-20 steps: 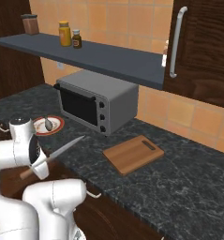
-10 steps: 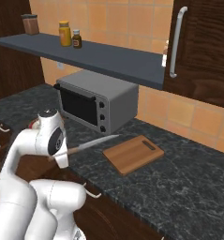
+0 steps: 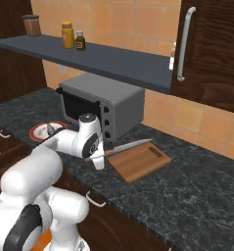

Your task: Pick up the knife from the drawer and place it on the cutting board. Then place the meat from the plate to the cutting board.

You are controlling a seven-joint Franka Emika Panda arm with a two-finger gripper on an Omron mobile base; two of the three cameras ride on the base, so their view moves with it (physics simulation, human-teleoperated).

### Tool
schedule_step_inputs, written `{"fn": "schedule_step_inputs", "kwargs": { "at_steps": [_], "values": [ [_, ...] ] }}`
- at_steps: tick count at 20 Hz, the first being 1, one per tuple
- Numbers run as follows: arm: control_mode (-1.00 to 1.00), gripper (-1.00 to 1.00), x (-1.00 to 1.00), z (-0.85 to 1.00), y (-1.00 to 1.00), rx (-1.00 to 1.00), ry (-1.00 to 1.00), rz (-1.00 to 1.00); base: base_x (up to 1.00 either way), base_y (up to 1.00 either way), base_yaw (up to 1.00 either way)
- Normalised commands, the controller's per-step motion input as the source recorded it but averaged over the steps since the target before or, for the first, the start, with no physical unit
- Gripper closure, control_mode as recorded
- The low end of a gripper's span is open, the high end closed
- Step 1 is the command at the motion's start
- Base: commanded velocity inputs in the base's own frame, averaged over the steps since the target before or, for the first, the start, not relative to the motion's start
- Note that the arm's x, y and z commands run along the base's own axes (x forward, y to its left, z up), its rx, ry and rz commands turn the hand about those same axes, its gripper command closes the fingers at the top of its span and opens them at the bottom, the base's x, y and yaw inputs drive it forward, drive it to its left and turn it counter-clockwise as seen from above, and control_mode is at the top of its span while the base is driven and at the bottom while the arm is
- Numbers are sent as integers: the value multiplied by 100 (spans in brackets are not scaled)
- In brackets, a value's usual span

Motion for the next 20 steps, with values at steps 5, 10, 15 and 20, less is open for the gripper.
{"fn": "schedule_step_inputs", "kwargs": {
  "at_steps": [5, 10, 15, 20],
  "values": [
    [-100, 100, 86, -41, -68, 0, 0, 15, 0, 0, 0],
    [-100, 100, 96, -39, -50, 0, 4, 13, 0, 0, 0],
    [-100, 100, 89, -34, -32, 0, 7, 3, 0, 0, 0],
    [-100, 100, 37, -53, -10, -2, 5, 0, 0, 0, 0]
  ]
}}
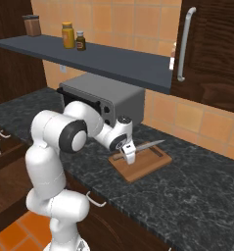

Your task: Pick up the knife from the drawer and place it on the cutting board. Then place the meat from the plate to the cutting board.

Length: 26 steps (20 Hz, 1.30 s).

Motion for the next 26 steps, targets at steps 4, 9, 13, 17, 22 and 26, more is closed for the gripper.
{"fn": "schedule_step_inputs", "kwargs": {
  "at_steps": [4, 9, 13, 17, 22, 26],
  "values": [
    [-100, -100, 6, -58, 0, -4, 0, 0, 0, 0, 0],
    [-100, -100, -8, -12, 9, -5, -1, 0, 0, 0, 0],
    [-100, -100, -43, 67, 59, -13, -2, 3, 0, 0, 0],
    [-100, -100, -73, 88, 83, -16, 0, 6, 0, 0, 0],
    [-100, -100, -70, 100, 100, -12, 10, 10, 0, 0, 0],
    [-100, -100, -33, 86, 100, -3, 15, 23, 0, 0, 0]
  ]
}}
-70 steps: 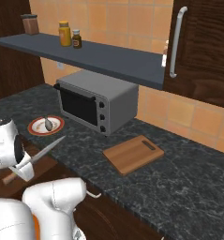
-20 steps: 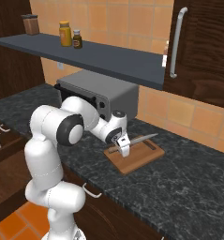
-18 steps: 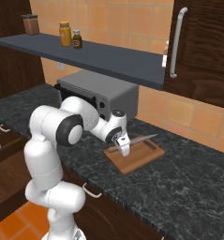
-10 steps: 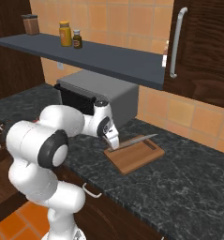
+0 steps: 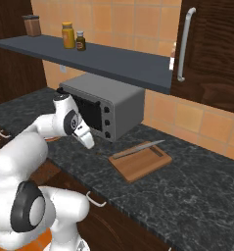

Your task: Pick up the knife from the drawer and place it on the cutting board. Then place the meat from the plate to the cutting board.

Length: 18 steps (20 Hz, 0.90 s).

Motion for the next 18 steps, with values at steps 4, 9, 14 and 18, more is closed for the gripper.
{"fn": "schedule_step_inputs", "kwargs": {
  "at_steps": [4, 9, 14, 18],
  "values": [
    [-100, -100, -2, 65, 100, 0, 19, 36, 0, 0, 0],
    [-100, -100, 40, 25, 100, 0, 21, 49, 0, 0, 0],
    [-100, -100, 65, -9, 100, 0, 8, 50, 0, 0, 0],
    [-100, -100, 93, -48, 100, 0, 2, 37, 0, 0, 0]
  ]
}}
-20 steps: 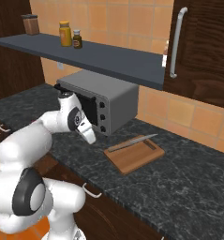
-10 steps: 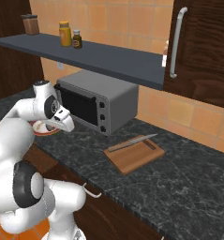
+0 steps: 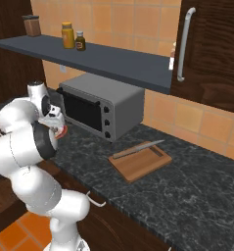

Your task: Pick up the knife from the drawer and place it on the cutting board. Then place the meat from the plate to the cutting board.

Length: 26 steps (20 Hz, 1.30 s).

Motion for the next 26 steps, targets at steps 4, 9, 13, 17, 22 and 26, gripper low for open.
{"fn": "schedule_step_inputs", "kwargs": {
  "at_steps": [4, 9, 13, 17, 22, 26],
  "values": [
    [-100, -100, 100, -67, 90, 0, 2, 28, 0, 0, 0],
    [-100, -100, 89, -68, 38, 0, 0, 7, 0, 0, 0],
    [-100, -100, 78, -44, 5, -1, 0, 0, 0, 0, 0],
    [-100, -100, 59, -46, 6, -1, 0, 0, 0, 0, 0],
    [-100, 100, 24, -44, 10, 0, 0, 0, 0, 0, 0],
    [-100, 100, -9, -8, 3, 0, 0, 0, 0, 0, 0]
  ]
}}
